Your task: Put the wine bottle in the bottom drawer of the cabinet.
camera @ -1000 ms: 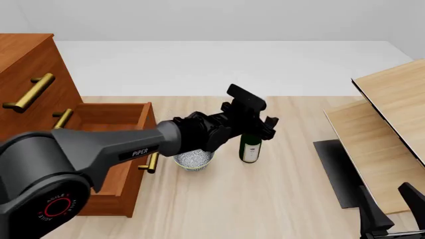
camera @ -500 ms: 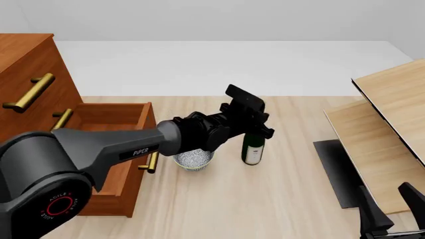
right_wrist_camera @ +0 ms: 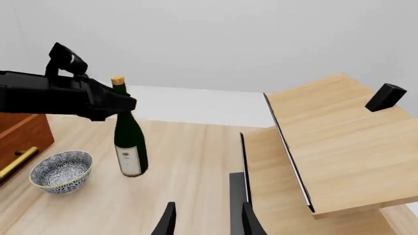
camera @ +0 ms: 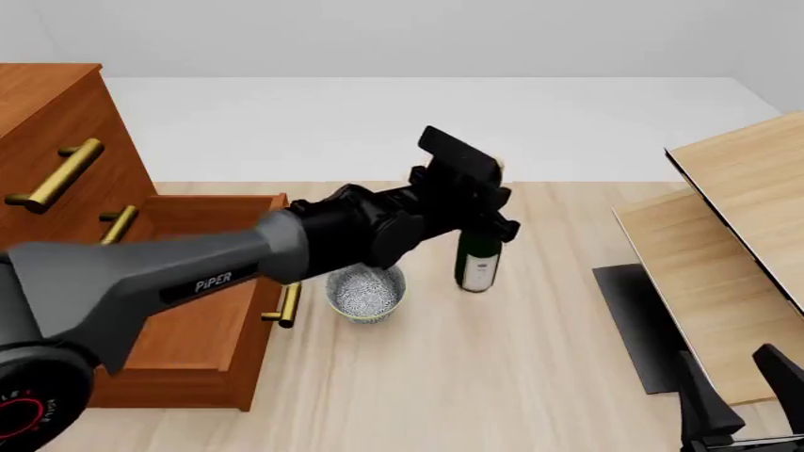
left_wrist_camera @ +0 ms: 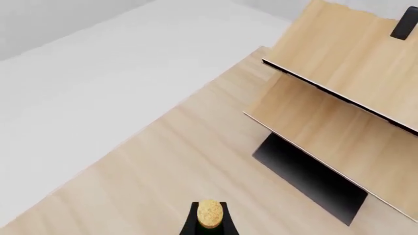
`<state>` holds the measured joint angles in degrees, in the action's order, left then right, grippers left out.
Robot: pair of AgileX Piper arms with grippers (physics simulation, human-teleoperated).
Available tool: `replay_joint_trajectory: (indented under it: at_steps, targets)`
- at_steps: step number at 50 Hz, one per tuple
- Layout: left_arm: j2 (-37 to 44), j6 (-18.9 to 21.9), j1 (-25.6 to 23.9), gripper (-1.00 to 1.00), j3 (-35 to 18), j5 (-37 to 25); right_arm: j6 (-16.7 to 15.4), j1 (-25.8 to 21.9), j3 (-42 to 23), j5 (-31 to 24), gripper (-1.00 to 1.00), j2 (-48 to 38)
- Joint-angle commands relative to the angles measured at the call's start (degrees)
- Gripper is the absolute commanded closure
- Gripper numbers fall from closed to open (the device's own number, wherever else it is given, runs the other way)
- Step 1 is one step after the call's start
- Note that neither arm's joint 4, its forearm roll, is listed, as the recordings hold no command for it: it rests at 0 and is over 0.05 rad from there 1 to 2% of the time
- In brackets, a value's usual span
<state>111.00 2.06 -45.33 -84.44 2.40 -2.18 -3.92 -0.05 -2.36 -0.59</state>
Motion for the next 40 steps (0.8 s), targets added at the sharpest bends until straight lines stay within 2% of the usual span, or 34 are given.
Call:
replay_joint_trajectory:
  at_steps: [1, 24, 28, 40]
  targets:
    - [-6.2, 0.2, 0.0, 1.00, 0.4, -1.5, -0.1, -0.1, 0.0, -0.1, -1.00, 0.1]
    - [-23.3, 3.2, 3.4, 1.00, 4.9, -5.2, -0.2, -0.3, 0.0, -0.1, -1.00, 0.3]
    - [-26.5, 2.2, 5.1, 1.00, 5.6, -5.9, -0.3, -0.3, 0.0, 0.1, -1.00, 0.0]
    - [-34.0, 3.9, 8.9, 1.00, 7.1, -10.0, -0.4, -0.5, 0.0, 0.4, -1.00, -0.2]
